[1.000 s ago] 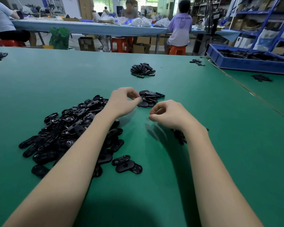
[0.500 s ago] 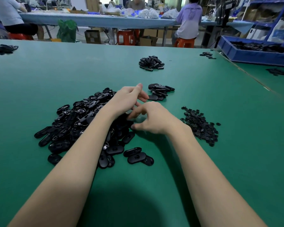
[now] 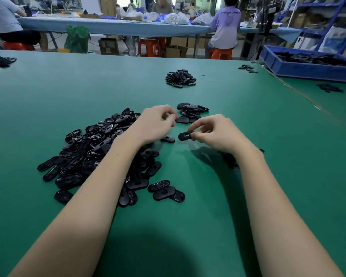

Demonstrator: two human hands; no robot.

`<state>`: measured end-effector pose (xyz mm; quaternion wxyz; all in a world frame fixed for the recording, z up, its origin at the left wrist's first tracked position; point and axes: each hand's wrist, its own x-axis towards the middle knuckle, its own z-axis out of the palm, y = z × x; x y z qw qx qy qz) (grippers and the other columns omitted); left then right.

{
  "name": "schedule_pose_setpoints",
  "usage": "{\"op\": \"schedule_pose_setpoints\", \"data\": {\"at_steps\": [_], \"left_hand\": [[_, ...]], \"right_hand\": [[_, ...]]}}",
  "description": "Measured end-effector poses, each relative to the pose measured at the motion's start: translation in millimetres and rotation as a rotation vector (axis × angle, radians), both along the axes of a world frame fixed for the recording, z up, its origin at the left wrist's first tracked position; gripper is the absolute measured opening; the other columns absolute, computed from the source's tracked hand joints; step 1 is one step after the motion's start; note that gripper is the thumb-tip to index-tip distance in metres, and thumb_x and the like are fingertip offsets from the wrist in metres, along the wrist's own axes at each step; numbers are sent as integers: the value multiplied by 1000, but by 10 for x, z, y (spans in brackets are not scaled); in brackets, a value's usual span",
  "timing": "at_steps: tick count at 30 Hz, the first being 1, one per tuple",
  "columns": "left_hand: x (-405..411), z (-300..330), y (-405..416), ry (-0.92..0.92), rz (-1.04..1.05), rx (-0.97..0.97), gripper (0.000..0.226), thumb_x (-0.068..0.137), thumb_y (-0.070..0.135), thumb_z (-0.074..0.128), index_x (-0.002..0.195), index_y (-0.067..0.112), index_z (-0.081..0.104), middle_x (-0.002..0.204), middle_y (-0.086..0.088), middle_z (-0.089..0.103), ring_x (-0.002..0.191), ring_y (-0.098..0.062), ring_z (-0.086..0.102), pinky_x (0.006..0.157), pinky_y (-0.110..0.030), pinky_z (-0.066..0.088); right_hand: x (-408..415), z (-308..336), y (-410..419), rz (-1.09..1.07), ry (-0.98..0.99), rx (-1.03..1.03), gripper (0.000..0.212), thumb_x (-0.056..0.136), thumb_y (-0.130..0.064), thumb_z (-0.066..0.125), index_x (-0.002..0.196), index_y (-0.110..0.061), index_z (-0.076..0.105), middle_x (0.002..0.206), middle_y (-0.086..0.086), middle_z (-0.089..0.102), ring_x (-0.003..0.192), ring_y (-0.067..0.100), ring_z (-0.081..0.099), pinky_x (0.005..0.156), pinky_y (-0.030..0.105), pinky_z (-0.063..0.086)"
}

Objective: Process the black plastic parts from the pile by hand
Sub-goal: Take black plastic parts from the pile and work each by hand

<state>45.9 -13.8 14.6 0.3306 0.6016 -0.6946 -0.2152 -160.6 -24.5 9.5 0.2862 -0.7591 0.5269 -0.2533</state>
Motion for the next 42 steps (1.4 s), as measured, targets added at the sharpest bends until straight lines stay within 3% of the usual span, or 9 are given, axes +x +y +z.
{"op": "schedule_pose_setpoints", "data": {"at_steps": [3, 8, 13, 17, 29, 31, 34, 36, 42], "left_hand": [[-139, -30, 32, -30, -90, 15, 16, 93, 32, 65, 108, 31, 64, 93, 13, 68, 67, -7, 66, 61, -14, 49], [-262, -152, 52, -109, -159, -43, 25, 85, 36, 76, 107, 33, 66, 98, 17, 65, 74, -8, 65, 85, -31, 55], [-263, -172, 14, -139, -99, -97, 17, 86, 34, 74, 102, 34, 69, 87, 23, 64, 70, -5, 64, 83, -37, 57], [-246, -192, 13, -162, -102, -69, 16, 86, 34, 72, 102, 33, 69, 89, 21, 66, 70, -4, 64, 83, -35, 57], [-209, -176, 15, -201, -101, -55, 16, 86, 36, 72, 102, 36, 67, 91, 20, 66, 73, -5, 65, 84, -36, 57], [-209, -175, 14, -212, -97, -56, 17, 86, 37, 71, 103, 36, 67, 92, 21, 66, 74, -4, 65, 84, -36, 56], [-211, -172, 16, -255, -92, -70, 18, 87, 38, 70, 105, 35, 68, 92, 21, 65, 75, -3, 64, 84, -36, 56], [-213, -163, 21, -285, -80, -83, 18, 87, 39, 69, 104, 35, 68, 92, 20, 64, 76, -4, 64, 85, -36, 55], [-237, -151, 35, -327, -62, -101, 13, 88, 41, 66, 100, 39, 66, 93, 19, 66, 80, -9, 63, 82, -34, 54]], "right_hand": [[-154, 24, 0, -60, -91, 42, 8, 89, -26, 74, 94, -31, 75, 74, -12, 75, 65, 2, 66, 63, 23, 47], [-221, 73, 8, -73, -129, 73, 10, 89, -28, 74, 99, -30, 74, 69, -10, 74, 59, 0, 60, 63, 25, 41], [-256, 153, -9, -158, 33, 63, 5, 87, -33, 72, 91, -34, 74, 85, -11, 76, 76, 3, 68, 68, 25, 48], [-416, 202, -22, -257, 277, 122, 6, 81, -31, 74, 79, -35, 77, 97, -6, 75, 94, 15, 67, 90, 34, 56], [-378, 96, 19, -378, 320, 195, 3, 78, -27, 80, 79, -29, 78, 101, 0, 72, 99, 24, 66, 91, 36, 56], [-369, 102, 10, -341, 284, 167, 2, 80, -27, 78, 80, -26, 76, 97, -1, 73, 93, 20, 66, 85, 32, 56], [-317, 135, 20, -253, 63, 112, 5, 84, -29, 75, 83, -27, 72, 83, -6, 74, 68, 8, 58, 62, 25, 43], [-248, 149, 32, -190, -67, 75, 3, 84, -28, 74, 83, -27, 71, 77, -10, 75, 53, 0, 50, 57, 23, 40], [-66, 92, 17, -173, -139, 20, 8, 81, -24, 74, 75, -27, 77, 62, -19, 67, 54, -7, 54, 50, 5, 37]]}}
